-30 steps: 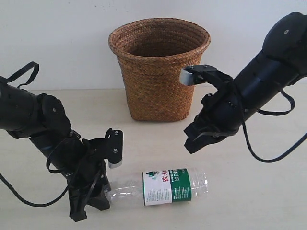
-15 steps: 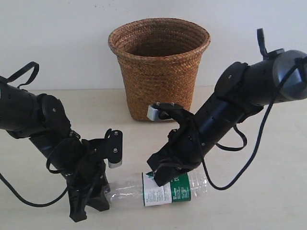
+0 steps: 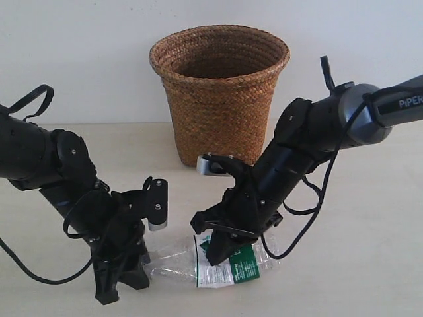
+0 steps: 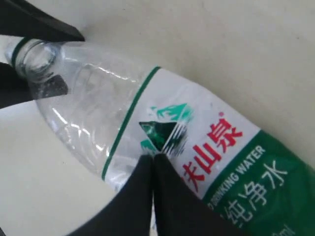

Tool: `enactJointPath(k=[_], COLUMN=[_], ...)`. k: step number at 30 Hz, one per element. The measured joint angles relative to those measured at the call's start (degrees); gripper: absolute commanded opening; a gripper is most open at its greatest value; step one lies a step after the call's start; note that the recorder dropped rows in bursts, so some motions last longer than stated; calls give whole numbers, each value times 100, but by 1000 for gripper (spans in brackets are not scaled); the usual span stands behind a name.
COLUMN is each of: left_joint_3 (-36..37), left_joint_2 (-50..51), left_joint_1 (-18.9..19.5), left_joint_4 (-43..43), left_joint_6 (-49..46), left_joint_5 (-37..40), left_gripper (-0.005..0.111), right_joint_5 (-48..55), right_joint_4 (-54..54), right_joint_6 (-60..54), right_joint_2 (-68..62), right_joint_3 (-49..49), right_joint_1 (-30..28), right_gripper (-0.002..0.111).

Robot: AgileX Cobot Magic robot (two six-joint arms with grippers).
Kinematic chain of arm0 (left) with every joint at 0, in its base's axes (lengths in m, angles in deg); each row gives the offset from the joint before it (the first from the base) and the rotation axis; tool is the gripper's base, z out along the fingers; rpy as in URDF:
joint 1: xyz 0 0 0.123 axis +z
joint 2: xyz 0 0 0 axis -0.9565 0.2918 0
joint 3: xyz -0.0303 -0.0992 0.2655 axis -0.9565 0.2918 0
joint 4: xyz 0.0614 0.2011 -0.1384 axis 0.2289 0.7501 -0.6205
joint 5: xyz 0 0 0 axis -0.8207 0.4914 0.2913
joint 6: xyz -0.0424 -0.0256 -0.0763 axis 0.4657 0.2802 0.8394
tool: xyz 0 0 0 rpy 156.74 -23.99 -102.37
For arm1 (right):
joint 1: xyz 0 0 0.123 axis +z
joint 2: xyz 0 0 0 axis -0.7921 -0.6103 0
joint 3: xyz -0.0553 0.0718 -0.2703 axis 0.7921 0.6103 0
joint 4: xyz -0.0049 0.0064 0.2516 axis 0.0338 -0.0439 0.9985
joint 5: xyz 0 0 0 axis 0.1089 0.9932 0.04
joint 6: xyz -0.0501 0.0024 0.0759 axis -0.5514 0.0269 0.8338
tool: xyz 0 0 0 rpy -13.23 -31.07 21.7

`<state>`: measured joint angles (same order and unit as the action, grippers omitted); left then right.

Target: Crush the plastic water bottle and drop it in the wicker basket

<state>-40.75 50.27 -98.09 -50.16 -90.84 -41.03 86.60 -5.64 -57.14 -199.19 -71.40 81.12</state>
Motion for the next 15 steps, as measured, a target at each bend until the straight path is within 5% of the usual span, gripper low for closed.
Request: enactJointPath(k=[15], left_joint_3=[-13], left_joint_2=[0], left_joint_1=[-12], left_joint_4=[-136], left_joint_6=[165], left_joint_5=[70], left_gripper=[4], right_joint_5=[860], right_joint_4=[-909], right_joint_6=[1298], right_joint_2=[-606], right_joint_3=[-895], right_joint_1=[38], right_gripper=[0])
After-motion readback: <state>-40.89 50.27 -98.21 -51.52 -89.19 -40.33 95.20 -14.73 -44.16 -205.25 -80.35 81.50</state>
